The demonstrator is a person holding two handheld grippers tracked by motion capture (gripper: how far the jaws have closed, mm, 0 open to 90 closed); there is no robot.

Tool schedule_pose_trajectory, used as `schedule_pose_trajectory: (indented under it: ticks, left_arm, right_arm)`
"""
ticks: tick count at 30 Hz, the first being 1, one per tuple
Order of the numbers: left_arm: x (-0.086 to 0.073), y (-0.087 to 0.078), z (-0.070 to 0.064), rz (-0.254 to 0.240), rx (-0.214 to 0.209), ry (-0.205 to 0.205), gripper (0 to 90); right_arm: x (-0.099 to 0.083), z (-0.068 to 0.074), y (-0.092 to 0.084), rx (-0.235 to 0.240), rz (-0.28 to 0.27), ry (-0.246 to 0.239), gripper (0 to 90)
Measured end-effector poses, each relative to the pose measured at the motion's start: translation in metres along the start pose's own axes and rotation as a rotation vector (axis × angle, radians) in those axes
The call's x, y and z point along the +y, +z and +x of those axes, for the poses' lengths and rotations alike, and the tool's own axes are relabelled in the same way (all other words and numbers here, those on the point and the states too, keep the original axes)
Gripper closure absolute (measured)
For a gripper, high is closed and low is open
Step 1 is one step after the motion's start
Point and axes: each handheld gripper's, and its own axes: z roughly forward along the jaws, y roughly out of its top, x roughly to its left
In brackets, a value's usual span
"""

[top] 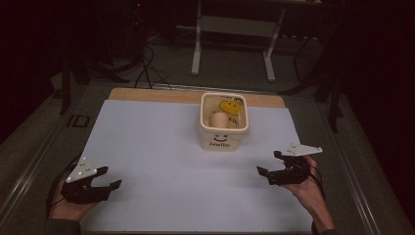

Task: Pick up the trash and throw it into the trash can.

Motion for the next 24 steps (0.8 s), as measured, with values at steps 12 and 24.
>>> schedule_pose_trajectory:
  ticks: [12,24]
  left_arm:
    - [0.000,-0.001,0.000,-0.013,0.001,-0.003,31.1]
    - [0.000,-0.003,0.001,-0.025,0.004,-0.011,30.2]
  right_arm:
    - [-0.013,0.002,-0.001,-0.025,-0.043,0.019,11.0]
    - [-0.017,0.005,-0.001,-0.036,-0.072,-0.001,10.3]
